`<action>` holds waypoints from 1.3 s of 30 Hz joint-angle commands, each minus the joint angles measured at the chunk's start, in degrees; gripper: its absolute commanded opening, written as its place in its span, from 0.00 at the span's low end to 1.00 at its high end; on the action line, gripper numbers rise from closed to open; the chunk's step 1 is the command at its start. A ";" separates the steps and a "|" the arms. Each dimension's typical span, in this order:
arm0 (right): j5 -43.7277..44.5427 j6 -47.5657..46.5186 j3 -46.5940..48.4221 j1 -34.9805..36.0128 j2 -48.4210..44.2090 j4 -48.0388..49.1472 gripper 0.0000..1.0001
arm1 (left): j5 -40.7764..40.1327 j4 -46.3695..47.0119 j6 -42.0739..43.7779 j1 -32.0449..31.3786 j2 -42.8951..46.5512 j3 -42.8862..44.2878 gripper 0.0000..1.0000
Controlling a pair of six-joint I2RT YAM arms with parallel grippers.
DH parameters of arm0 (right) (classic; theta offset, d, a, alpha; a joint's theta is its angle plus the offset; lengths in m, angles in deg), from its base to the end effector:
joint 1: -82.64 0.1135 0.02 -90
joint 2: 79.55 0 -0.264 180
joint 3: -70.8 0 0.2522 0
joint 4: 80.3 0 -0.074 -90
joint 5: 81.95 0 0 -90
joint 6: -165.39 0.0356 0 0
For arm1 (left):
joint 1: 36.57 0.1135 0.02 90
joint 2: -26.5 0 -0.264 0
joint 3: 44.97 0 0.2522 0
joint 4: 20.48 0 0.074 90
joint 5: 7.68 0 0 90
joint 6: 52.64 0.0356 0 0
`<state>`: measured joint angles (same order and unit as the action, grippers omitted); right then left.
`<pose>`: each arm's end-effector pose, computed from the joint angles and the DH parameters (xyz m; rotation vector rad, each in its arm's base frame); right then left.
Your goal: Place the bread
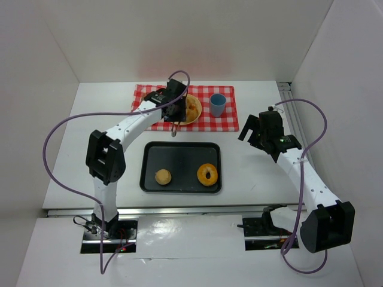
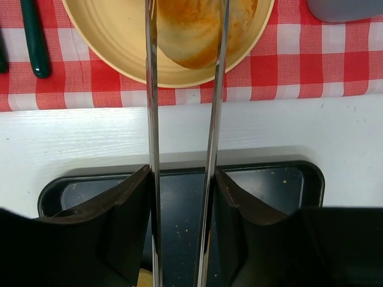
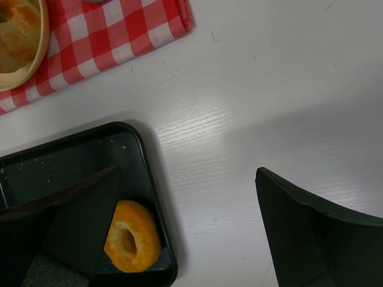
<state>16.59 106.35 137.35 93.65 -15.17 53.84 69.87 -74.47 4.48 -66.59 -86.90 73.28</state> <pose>0.2335 0.0400 0.2857 0.4768 2.2816 0.1944 0.3911 -0.2171 0.2949 -0.1583 2.4110 -0.2445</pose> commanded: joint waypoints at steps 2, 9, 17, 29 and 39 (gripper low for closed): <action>-0.01 -0.64 0.03 0.16 -0.40 1.69 1.00 | -2.14 0.07 0.98 -0.30 5.47 3.44 0.55; -0.01 -0.64 -0.50 0.16 -0.92 1.69 1.00 | -2.14 -0.99 0.98 -0.30 9.51 4.59 0.59; -0.54 -0.64 -0.50 0.16 -0.92 1.69 1.00 | -6.86 -2.93 -0.69 -0.30 16.80 0.91 0.56; -1.68 -1.87 -0.50 0.16 1.10 4.06 1.00 | -4.25 11.39 3.09 23.15 26.48 -27.40 0.53; -5.02 -2.40 -1.03 0.16 1.71 5.64 1.00 | 0.40 17.73 3.09 31.33 18.84 -32.59 0.57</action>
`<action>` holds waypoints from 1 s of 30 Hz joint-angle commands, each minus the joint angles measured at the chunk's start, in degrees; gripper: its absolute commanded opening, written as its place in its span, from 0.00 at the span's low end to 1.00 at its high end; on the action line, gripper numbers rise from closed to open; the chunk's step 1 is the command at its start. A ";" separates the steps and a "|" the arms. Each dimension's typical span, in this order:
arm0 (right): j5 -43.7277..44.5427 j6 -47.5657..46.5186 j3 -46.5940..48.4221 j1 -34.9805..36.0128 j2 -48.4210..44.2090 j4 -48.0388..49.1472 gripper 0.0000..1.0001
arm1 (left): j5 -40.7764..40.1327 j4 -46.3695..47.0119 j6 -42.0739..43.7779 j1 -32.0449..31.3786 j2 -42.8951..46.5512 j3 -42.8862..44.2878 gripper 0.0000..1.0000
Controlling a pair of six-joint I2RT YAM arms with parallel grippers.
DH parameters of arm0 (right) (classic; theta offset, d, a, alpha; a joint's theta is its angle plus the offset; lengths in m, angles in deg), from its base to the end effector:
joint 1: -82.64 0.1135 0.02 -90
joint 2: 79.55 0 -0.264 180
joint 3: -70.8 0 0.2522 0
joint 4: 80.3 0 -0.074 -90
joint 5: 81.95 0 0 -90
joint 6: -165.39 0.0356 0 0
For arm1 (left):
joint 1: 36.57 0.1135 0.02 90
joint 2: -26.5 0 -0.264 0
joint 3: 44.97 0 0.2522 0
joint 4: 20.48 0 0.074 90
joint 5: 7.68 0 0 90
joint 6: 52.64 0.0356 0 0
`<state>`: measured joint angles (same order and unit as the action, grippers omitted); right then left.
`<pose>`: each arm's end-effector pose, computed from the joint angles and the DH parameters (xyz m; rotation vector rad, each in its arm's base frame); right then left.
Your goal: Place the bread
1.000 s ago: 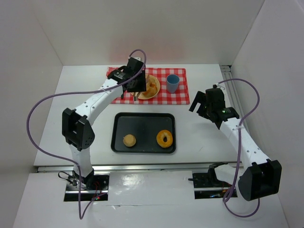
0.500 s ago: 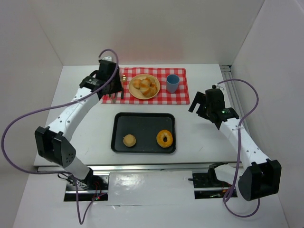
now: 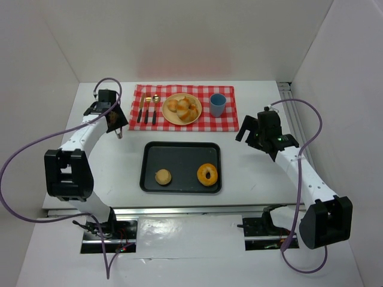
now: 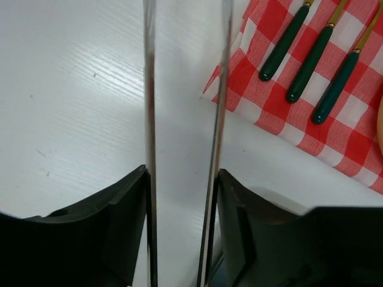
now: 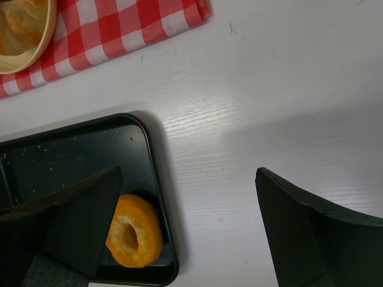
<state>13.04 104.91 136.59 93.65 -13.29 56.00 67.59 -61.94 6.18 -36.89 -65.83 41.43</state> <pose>0.2405 0.0436 0.2768 0.4209 2.3136 0.2481 0.3550 0.0071 0.2714 -0.7427 2.2435 0.0438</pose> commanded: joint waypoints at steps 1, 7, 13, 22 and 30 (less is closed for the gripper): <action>-1.48 -0.95 -0.26 0.16 -0.17 3.48 1.00 | 3.29 5.20 2.17 2.16 -3.02 -0.75 0.61; -1.48 -1.48 -0.88 0.16 -1.22 2.95 1.00 | 6.02 -0.32 2.70 3.83 -7.33 4.70 1.00; 0.27 -1.48 -0.88 0.16 -2.27 1.72 1.00 | 4.36 -10.51 2.18 3.31 -1.47 11.37 1.00; 0.81 -0.95 0.52 0.16 -1.66 1.11 1.00 | 16.99 -5.45 6.22 0.32 20.33 -3.28 1.00; 1.86 -0.43 1.06 0.16 -2.27 -0.04 1.00 | 25.09 -1.83 9.12 0.32 26.23 -10.77 1.00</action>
<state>13.66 104.30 135.89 93.65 -14.07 55.89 88.40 -66.25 12.98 -36.52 -39.82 31.32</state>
